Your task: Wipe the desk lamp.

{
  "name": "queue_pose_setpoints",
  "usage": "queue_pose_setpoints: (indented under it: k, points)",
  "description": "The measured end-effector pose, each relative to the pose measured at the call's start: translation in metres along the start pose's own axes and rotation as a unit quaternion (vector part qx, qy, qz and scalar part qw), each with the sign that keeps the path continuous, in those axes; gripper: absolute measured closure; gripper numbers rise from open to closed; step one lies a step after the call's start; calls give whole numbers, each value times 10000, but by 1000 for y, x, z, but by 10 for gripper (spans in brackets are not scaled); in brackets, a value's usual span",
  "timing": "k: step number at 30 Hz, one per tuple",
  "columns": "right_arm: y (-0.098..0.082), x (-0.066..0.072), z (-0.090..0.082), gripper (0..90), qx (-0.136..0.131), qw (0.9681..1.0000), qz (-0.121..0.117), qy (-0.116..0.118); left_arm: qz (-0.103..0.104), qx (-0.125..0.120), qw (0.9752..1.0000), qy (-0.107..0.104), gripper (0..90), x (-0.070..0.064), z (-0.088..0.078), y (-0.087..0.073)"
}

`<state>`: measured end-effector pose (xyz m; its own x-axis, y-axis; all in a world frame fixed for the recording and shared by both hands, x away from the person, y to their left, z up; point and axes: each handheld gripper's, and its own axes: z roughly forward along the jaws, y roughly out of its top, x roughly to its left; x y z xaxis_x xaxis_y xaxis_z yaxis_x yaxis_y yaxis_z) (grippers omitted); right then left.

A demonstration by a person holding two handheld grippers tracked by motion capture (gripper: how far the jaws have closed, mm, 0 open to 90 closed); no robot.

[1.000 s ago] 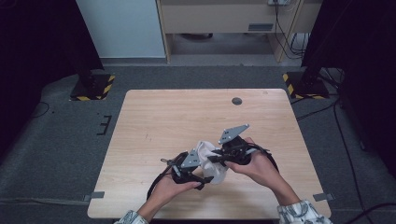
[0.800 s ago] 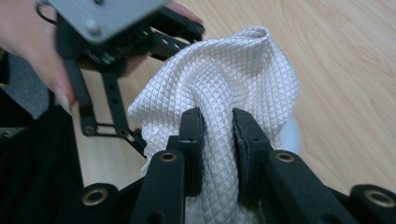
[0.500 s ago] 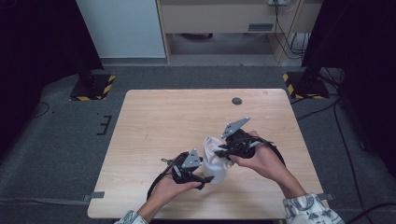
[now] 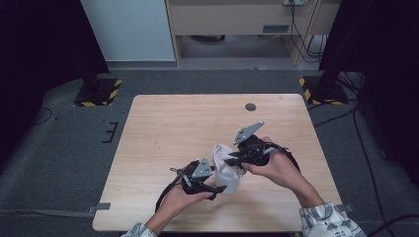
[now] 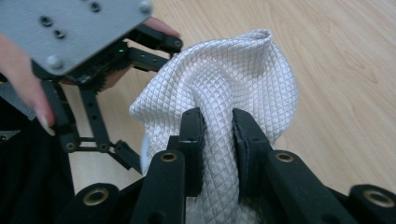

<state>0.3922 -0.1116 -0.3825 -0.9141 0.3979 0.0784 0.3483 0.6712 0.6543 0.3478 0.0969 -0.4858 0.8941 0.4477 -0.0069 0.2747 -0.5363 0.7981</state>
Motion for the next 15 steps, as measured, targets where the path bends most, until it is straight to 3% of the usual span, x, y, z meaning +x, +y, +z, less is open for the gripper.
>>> queue_pose_setpoints:
  k: [6,8,15]
  points:
    - [7,-15,-3,757,98,9998,-58,153,20,-50,9999,-98,227,0,0,0]
    - [9,-20,-3,756,104,9996,-94,256,8,-54,10000,-38,226,0,0,0]
    - [5,-35,3,764,179,9997,71,114,20,-38,10000,35,228,-1,-1,1]
